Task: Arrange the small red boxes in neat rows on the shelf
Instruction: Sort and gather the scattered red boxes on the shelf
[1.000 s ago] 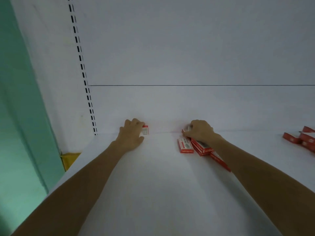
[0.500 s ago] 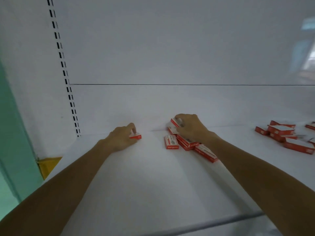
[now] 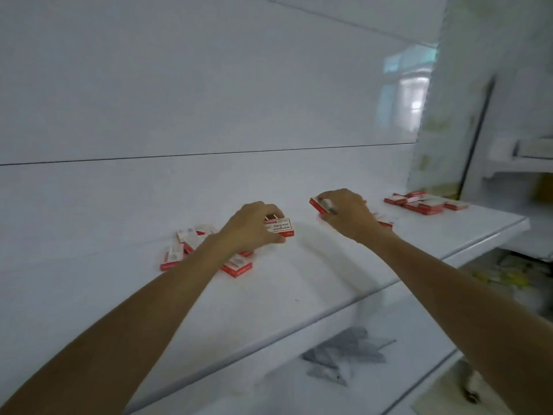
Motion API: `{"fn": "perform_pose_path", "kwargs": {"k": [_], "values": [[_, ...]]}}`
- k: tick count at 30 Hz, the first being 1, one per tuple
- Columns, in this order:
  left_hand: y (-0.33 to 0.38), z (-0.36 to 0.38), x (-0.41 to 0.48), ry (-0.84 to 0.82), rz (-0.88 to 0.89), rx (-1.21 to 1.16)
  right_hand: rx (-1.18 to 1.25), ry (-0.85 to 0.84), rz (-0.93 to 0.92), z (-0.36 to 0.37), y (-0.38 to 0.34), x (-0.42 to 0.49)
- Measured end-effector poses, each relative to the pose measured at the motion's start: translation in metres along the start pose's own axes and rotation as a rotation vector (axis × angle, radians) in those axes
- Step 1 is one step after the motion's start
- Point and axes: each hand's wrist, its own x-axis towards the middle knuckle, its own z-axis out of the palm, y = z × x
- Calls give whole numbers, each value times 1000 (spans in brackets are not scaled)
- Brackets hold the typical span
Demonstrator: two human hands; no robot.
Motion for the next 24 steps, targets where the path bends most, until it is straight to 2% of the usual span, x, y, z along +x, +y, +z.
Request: {"fn": "perform_pose_path", "kwargs": {"k": [2, 7, 13, 18, 24], "values": [[38, 27, 21, -14, 38, -37, 9, 45, 37, -32, 40, -20], [142, 101, 66, -57, 155, -114, -150, 137, 138, -106, 148, -62], [240, 176, 107, -85, 232, -182, -246, 152, 286, -163, 259, -93], [291, 217, 142, -144, 262, -218, -252, 167, 323, -182, 321, -107], [315, 254, 204, -129, 262, -243, -230, 228, 342, -191, 388, -83]]}}
